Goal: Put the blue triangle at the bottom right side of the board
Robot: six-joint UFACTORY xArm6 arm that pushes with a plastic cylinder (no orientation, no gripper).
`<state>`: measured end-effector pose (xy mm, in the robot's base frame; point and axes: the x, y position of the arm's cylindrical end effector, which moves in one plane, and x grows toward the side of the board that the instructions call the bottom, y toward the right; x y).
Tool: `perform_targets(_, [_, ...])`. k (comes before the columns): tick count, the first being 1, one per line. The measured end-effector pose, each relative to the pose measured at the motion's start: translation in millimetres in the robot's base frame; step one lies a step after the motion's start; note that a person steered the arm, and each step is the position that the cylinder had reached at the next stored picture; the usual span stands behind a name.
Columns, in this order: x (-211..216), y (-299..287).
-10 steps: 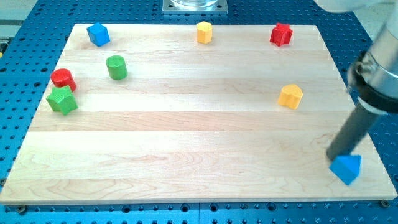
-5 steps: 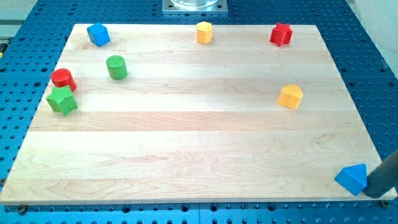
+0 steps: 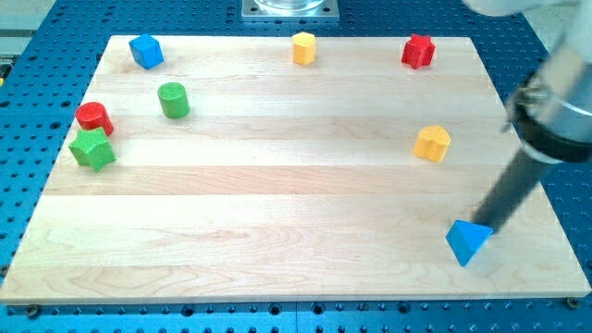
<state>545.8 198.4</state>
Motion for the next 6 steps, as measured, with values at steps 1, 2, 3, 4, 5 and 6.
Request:
perform_targets(1, [0.0, -61.9])
perform_targets(2, [-0.1, -68.8])
perform_targets(3, [-0.1, -75.9])
perform_targets(4, [-3.9, -137.5])
perform_targets(5, [-32.8, -193.9])
perform_targets(6, [-94.7, -222.2])
